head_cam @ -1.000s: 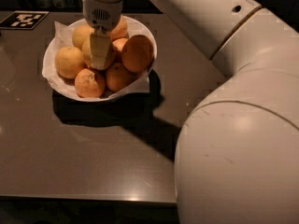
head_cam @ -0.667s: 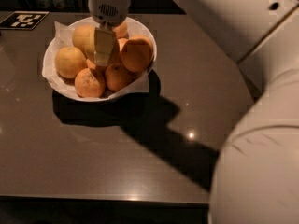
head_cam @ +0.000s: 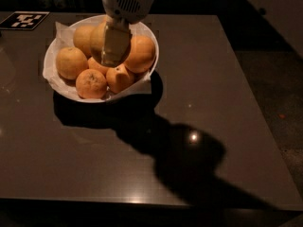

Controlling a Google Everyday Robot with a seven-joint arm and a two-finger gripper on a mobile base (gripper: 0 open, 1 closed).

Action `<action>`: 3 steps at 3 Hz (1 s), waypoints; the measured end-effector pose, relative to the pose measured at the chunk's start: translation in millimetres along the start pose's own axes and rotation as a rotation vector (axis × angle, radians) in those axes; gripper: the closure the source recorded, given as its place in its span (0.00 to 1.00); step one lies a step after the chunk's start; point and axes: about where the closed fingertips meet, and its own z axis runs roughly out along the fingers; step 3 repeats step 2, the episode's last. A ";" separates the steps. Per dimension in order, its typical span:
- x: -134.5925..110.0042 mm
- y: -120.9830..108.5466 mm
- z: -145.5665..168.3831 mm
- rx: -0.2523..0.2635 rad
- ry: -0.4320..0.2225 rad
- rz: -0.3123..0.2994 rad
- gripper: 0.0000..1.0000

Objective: Pick orange from white bowl

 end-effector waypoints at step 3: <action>3.0 51.9 -48.5 0.021 -0.016 0.028 1.00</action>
Offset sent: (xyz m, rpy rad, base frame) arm -0.0897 -0.0345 0.0346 0.0253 0.0170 -0.0457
